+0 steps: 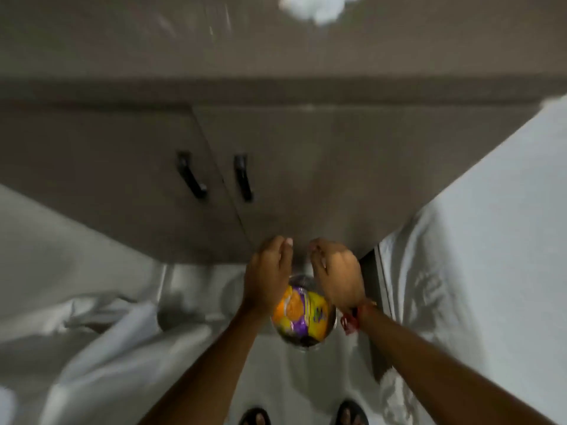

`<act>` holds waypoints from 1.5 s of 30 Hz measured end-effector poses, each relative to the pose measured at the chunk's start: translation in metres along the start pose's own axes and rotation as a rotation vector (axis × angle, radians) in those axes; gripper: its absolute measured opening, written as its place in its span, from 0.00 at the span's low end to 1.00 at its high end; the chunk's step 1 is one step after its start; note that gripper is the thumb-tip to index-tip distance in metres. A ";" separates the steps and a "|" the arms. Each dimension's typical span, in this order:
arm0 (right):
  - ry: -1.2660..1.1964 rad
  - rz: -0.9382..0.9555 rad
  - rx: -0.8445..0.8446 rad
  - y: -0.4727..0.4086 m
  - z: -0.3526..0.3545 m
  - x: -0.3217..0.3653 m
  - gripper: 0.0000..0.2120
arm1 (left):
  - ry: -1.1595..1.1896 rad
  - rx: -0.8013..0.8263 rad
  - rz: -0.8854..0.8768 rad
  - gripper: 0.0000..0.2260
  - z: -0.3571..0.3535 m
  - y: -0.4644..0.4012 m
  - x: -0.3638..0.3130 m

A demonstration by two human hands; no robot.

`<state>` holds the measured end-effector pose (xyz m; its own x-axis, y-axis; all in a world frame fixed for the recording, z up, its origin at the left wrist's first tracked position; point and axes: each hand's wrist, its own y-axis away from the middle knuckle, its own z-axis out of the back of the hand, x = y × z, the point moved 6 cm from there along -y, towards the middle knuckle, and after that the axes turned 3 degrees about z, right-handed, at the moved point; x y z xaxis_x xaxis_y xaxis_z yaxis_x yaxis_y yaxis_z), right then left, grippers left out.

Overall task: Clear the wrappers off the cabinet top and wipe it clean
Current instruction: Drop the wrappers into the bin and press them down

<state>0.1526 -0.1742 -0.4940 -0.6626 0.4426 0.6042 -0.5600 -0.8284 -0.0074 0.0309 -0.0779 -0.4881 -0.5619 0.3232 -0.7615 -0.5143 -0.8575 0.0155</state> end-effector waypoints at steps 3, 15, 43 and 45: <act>-0.079 0.298 -0.225 -0.026 0.099 0.091 0.08 | 0.106 -0.175 -0.216 0.12 0.083 -0.019 -0.100; 0.214 0.147 -0.182 -0.181 0.276 0.205 0.27 | -0.299 -0.129 -0.243 0.19 0.226 -0.191 -0.280; -0.216 -0.607 0.179 0.050 -0.061 -0.085 0.09 | -0.185 0.306 0.241 0.12 -0.062 0.044 0.069; -0.258 -0.721 0.237 0.062 -0.104 -0.118 0.11 | -0.189 0.375 0.315 0.13 -0.094 0.050 0.108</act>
<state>0.1450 -0.2419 -0.6486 -0.0260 0.8275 0.5609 -0.6668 -0.4324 0.6069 0.0055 -0.1235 -0.6311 -0.8157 0.1693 -0.5532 -0.4792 -0.7334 0.4822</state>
